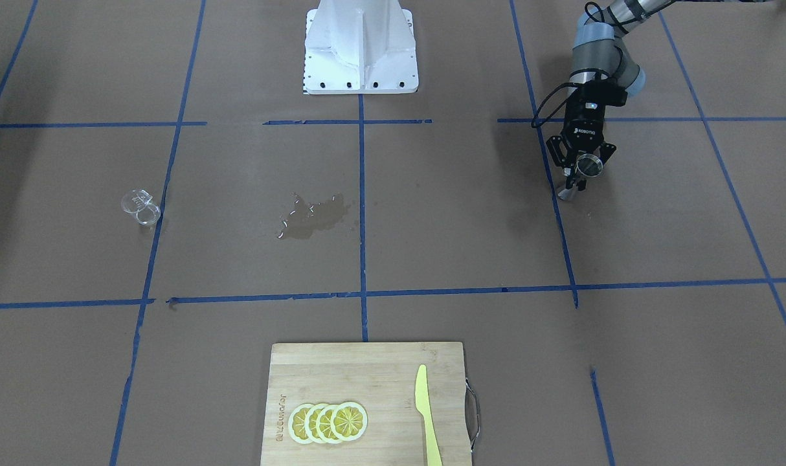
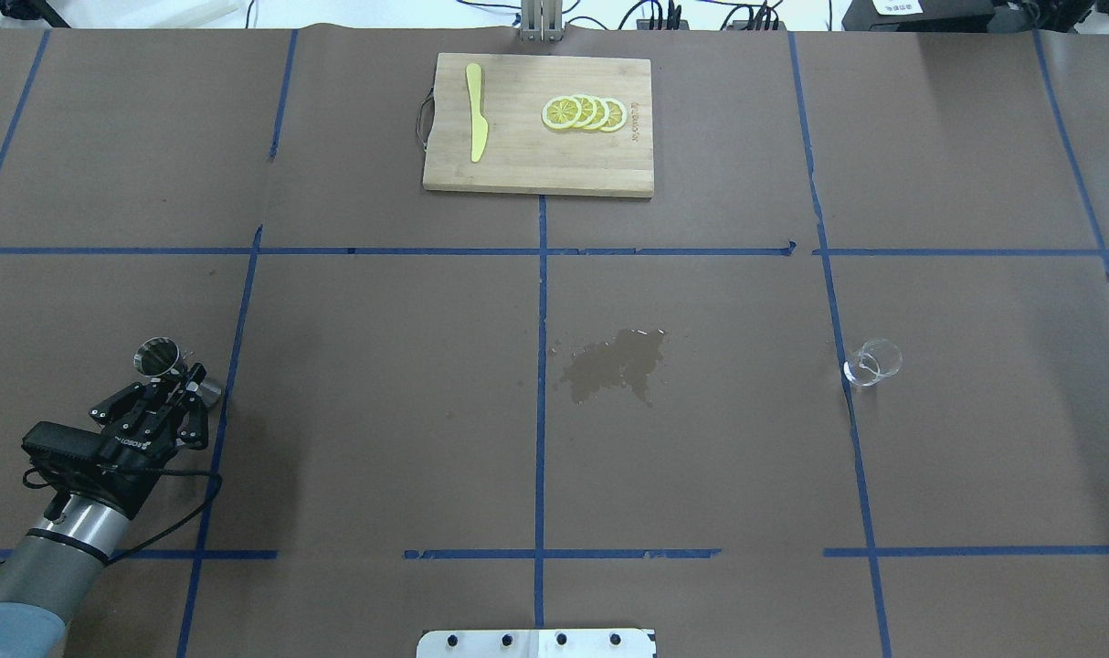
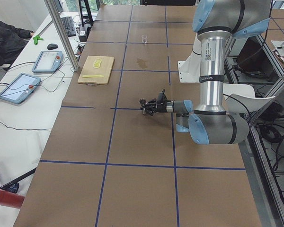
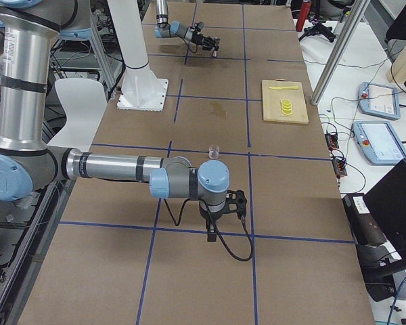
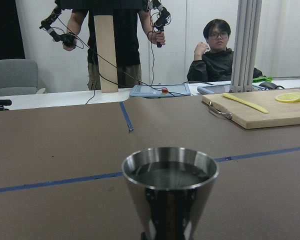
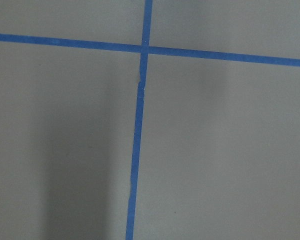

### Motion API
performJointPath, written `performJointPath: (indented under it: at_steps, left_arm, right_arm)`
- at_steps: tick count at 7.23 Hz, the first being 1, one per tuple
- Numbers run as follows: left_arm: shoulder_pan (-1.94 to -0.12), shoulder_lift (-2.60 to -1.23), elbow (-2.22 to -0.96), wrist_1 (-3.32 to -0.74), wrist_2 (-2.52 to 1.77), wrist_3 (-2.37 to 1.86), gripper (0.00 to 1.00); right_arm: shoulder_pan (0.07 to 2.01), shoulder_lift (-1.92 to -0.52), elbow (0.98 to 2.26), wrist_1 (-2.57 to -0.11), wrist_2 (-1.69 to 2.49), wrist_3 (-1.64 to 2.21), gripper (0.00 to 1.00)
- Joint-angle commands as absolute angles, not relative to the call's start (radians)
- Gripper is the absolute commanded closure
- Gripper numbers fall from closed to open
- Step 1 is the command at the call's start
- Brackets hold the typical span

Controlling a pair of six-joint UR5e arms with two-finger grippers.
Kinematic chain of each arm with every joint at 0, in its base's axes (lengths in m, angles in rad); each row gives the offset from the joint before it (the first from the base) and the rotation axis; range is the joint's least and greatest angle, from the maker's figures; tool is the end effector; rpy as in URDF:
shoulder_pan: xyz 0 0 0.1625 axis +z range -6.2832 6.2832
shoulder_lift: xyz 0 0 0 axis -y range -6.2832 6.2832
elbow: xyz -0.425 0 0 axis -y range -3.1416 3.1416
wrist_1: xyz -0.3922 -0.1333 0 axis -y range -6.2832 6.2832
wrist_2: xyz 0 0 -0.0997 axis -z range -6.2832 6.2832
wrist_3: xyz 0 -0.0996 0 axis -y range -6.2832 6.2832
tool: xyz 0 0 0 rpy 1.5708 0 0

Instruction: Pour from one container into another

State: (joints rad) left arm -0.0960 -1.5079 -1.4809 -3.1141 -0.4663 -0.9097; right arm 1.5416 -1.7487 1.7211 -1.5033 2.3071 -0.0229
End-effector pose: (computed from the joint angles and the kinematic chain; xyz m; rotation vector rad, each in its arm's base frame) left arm 0.3996 -0.2618 0.5563 1.2722 0.7906 -0.3103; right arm 0.0541 -0.4212 0.6614 0.0358 -0.7364 -0.0644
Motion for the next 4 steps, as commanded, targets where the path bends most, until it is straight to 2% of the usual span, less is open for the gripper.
performJointPath:
  at_steps: [1, 2, 4]
  left_arm:
    - [-0.095, -1.508, -1.480, -3.114, -0.466, -0.910, 0.70]
    - [-0.095, -1.508, -1.482, -3.114, -0.466, -0.910, 0.64]
    - [-0.094, -1.508, -1.482, -3.114, -0.466, -0.910, 0.63]
  right_arm:
    - [1.542, -1.749, 1.720, -1.502, 2.307, -0.023, 0.00]
    - [1.542, -1.749, 1.720, -1.503, 2.307, -0.023, 0.00]
    - [1.542, -1.749, 1.720, -1.503, 2.307, -0.023, 0.00]
